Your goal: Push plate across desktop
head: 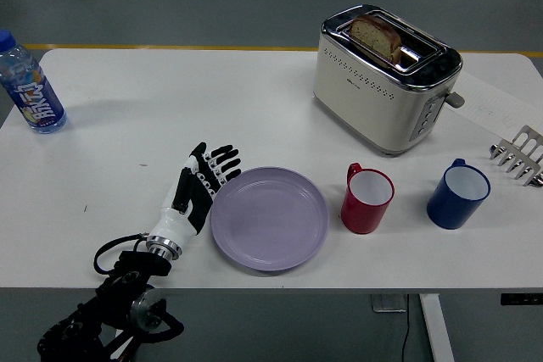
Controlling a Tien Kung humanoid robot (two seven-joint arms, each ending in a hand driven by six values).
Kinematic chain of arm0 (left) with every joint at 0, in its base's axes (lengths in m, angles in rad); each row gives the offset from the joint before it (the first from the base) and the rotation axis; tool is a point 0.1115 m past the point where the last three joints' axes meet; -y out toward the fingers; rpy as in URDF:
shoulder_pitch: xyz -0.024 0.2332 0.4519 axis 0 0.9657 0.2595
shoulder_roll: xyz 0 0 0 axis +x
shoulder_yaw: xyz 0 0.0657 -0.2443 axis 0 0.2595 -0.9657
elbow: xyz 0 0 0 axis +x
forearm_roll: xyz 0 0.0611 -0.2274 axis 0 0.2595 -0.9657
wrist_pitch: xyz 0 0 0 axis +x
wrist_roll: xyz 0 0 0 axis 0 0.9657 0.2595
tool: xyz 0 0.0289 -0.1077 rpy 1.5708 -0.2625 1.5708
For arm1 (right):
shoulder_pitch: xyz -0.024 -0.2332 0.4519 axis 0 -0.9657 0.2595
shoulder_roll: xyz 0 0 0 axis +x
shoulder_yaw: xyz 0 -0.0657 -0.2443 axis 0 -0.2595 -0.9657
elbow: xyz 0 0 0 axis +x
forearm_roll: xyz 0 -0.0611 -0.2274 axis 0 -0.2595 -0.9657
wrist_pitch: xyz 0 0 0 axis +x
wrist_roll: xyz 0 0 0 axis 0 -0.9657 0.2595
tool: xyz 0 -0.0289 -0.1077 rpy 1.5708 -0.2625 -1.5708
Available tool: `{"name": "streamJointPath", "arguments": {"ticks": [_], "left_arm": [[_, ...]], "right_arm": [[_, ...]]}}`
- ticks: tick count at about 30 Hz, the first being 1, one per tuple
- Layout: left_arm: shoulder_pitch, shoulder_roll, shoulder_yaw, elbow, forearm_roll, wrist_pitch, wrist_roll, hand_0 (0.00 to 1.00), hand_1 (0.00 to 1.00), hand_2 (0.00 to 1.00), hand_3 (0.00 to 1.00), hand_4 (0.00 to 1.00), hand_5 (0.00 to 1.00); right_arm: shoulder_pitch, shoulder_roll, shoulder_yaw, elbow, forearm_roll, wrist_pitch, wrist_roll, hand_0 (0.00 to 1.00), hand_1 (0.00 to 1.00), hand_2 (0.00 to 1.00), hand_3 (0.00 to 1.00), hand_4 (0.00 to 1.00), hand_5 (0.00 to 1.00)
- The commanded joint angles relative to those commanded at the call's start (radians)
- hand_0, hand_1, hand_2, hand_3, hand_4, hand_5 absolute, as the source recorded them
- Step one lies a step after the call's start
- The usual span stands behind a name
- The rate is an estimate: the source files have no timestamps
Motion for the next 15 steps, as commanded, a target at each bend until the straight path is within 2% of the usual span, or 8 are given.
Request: {"name": "streamJointPath", "arguments": {"ticks": [11, 15], "left_arm": [[-0.002, 0.000, -0.039, -0.035, 0.002, 0.011, -0.001, 0.748, 0.780, 0.776, 0.673, 0.567, 0.998], [0.000, 0.000, -0.101, -0.051, 0.023, 0.019, 0.013, 0.747, 0.772, 0.769, 0.671, 0.574, 0.998]], "right_arm": [[-0.007, -0.001, 0.000, 0.001, 0.001, -0.001, -0.002, 0.679, 0.641, 0.710, 0.588, 0.293, 0.176], [-0.011, -0.002, 0.000, 0.001, -0.001, -0.001, -0.003, 0.680, 0.639, 0.710, 0.587, 0.293, 0.177]]}}
